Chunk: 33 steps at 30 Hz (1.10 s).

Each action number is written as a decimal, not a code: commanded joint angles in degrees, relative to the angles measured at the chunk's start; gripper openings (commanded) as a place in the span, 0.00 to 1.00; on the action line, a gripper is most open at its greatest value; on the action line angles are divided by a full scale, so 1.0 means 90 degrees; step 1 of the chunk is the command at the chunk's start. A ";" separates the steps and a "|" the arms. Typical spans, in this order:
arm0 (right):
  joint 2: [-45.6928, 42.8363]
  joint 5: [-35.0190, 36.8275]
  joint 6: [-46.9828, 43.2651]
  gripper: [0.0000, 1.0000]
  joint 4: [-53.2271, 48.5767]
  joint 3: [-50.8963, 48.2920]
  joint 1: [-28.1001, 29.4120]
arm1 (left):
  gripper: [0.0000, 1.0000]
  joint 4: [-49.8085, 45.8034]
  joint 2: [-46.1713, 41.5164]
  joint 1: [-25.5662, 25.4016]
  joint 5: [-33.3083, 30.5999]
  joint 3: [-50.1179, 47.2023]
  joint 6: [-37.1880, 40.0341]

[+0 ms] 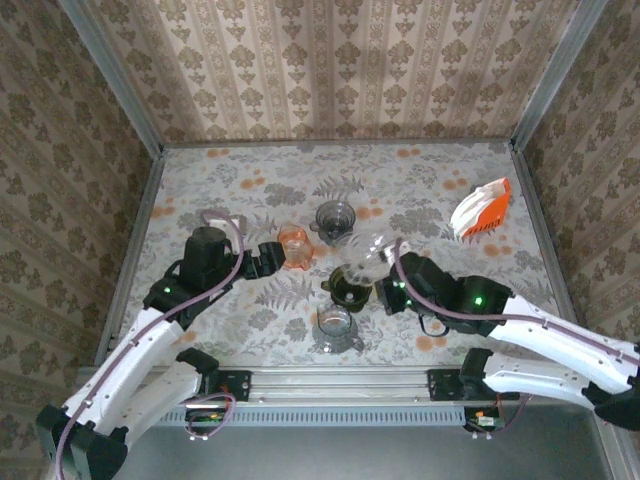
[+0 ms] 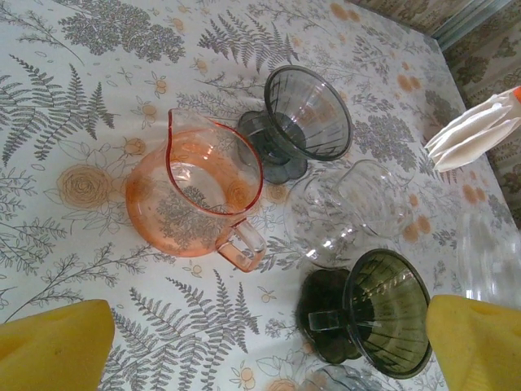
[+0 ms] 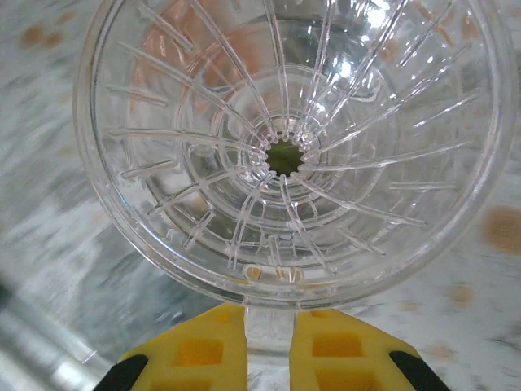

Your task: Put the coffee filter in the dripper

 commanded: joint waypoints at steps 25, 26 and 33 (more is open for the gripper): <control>0.1171 -0.0373 0.0006 0.04 -0.0900 0.0641 0.1654 | 1.00 -0.0206 -0.0271 0.0525 0.0225 0.0106 0.0179; 0.1188 -0.0357 0.0017 0.04 -0.0899 0.0642 0.1674 | 1.00 -0.0203 -0.0258 0.0526 0.0237 0.0106 0.0180; 0.1280 -0.0288 0.0067 0.17 -0.0863 0.0637 0.1791 | 1.00 -0.0194 -0.0248 0.0580 0.0268 0.0086 0.0175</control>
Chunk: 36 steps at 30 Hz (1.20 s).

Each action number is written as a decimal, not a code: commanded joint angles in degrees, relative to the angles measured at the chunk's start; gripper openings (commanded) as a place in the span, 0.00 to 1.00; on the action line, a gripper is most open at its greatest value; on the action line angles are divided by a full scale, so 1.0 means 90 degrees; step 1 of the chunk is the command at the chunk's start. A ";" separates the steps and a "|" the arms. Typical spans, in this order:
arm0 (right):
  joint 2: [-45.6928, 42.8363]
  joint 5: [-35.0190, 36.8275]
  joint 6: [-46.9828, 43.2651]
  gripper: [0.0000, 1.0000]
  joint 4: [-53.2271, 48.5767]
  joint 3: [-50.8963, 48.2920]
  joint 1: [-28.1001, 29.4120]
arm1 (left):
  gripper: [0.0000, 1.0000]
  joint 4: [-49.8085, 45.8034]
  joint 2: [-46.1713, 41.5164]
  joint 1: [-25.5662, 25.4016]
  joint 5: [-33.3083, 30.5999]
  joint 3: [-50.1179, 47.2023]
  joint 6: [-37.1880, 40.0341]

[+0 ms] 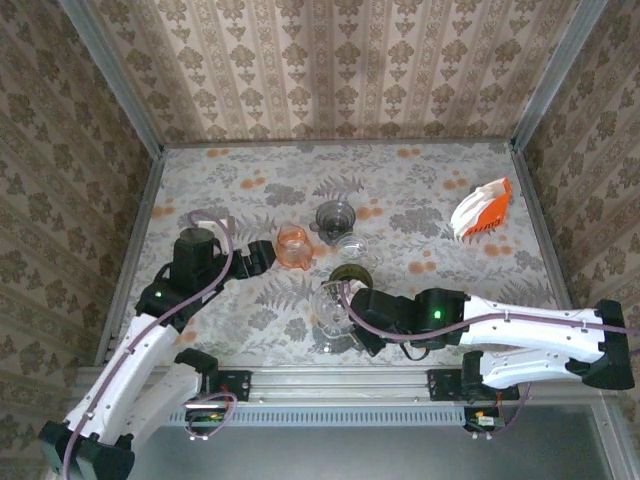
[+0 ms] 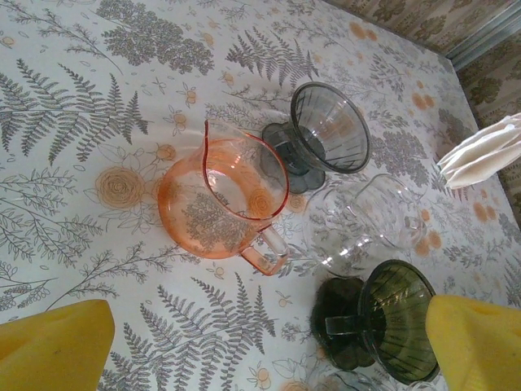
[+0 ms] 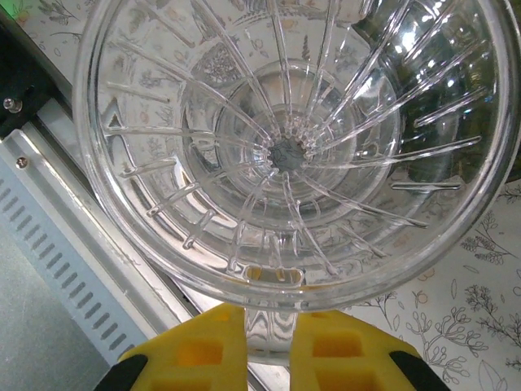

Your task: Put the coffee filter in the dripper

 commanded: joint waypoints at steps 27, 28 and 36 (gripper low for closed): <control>-0.1046 0.2357 0.0625 0.65 0.0183 0.0141 -0.2958 | 1.00 0.0564 0.0028 0.0109 0.0364 -0.0212 -0.0125; -0.0932 0.2380 0.0640 0.64 0.0289 0.0109 -0.3446 | 1.00 0.0611 0.0041 0.0109 0.0414 -0.0254 -0.0167; 0.0360 0.1789 0.0884 0.75 0.1084 -0.0030 -0.6754 | 1.00 0.0817 0.0073 0.0113 0.0646 -0.0423 -0.0212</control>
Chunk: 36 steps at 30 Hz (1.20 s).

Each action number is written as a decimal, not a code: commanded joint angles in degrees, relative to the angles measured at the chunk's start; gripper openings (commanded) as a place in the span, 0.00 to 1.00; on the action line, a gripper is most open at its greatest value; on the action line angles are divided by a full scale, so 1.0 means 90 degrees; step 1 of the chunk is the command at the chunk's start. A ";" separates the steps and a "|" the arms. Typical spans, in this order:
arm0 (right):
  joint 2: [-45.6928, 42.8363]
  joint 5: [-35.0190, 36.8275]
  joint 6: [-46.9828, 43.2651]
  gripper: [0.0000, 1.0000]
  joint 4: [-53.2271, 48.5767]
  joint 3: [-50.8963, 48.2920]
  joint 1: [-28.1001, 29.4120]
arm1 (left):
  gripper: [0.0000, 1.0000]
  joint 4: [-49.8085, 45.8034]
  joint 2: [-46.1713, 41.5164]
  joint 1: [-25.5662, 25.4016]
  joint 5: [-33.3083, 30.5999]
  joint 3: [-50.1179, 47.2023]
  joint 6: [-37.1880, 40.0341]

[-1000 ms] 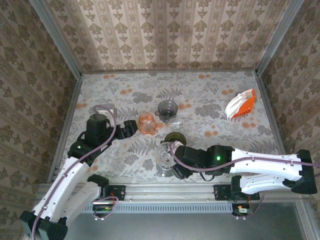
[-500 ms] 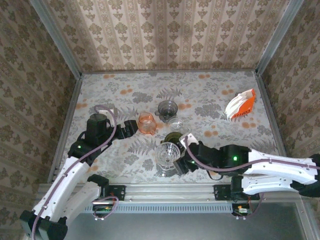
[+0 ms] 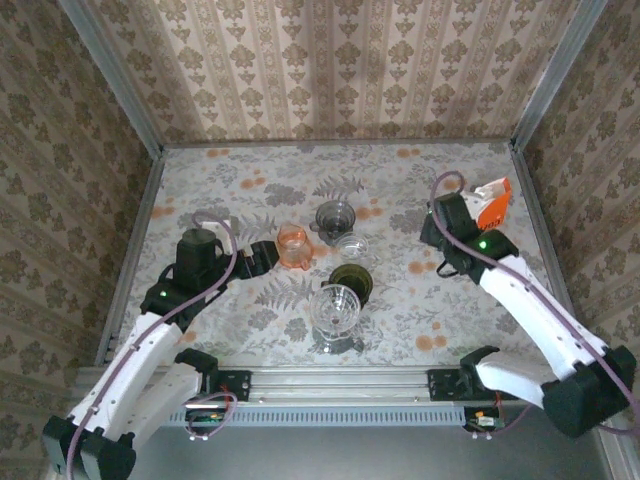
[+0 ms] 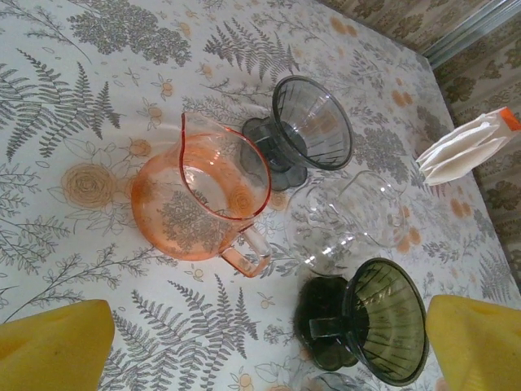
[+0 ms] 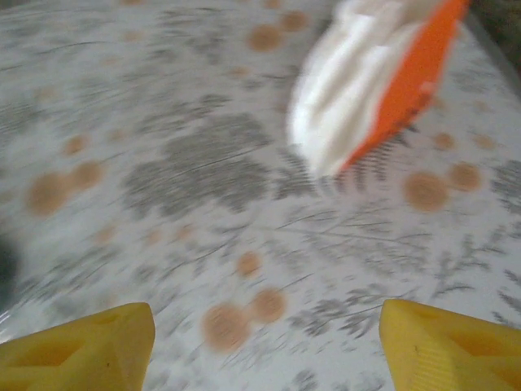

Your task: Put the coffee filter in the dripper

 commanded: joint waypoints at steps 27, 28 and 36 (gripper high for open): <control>0.3517 -0.1055 -0.0410 0.63 0.0823 0.2384 -0.3447 | 1.00 0.0344 0.0210 0.0047 0.0298 -0.0186 0.0032; 0.3547 -0.1081 -0.0434 0.63 0.0888 0.2406 -0.3465 | 1.00 0.0367 0.0224 0.0044 0.0298 -0.0186 0.0027; 0.3842 -0.1228 -0.0381 0.59 0.0937 0.2668 -0.3549 | 1.00 0.0569 0.0432 0.0048 0.0317 -0.0245 -0.0070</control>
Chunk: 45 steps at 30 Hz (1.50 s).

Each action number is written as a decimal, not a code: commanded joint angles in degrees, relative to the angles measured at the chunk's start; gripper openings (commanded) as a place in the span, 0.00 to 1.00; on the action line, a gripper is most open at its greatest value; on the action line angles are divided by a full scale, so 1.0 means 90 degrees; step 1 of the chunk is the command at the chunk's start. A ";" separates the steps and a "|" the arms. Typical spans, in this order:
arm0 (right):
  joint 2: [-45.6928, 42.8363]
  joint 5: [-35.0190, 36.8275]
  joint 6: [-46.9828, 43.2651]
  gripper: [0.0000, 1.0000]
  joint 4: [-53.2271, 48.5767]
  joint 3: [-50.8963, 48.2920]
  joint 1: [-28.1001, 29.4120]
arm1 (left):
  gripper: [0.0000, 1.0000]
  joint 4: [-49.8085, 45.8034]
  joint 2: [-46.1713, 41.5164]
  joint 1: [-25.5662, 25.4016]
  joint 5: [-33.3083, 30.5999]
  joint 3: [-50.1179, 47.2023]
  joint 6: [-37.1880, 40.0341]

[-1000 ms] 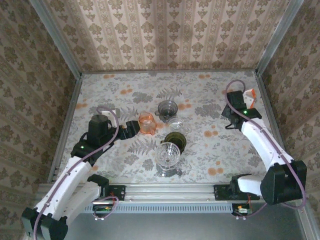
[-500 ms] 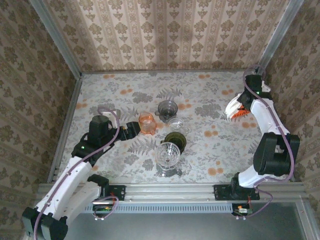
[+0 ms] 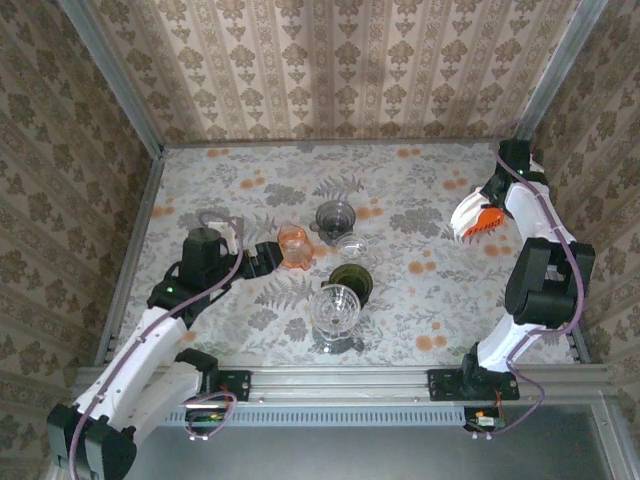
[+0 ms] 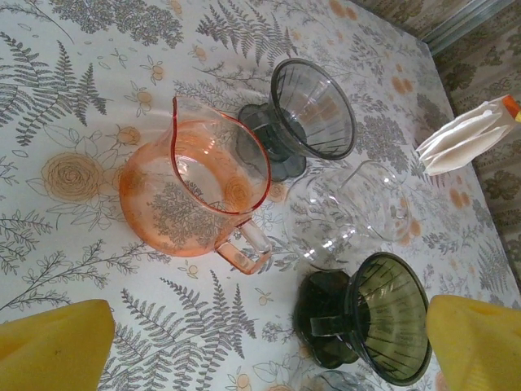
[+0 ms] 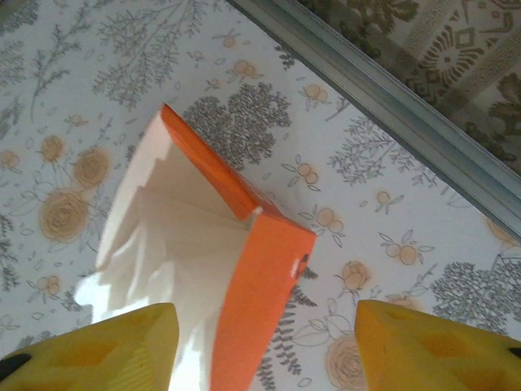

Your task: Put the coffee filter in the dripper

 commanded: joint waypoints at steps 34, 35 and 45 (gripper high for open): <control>0.0861 -0.1517 -0.2464 0.06 -0.0779 0.1906 0.1052 | 1.00 0.0276 0.0333 0.0047 0.0119 -0.0027 -0.0056; 0.1019 -0.1502 -0.2638 0.05 -0.0911 0.2125 0.1181 | 1.00 0.0264 0.0328 0.0048 0.0119 -0.0026 -0.0046; 0.2163 -0.1477 -0.4077 0.03 -0.1590 0.3580 0.1984 | 1.00 0.0209 0.0417 0.0057 0.0109 0.0040 0.0004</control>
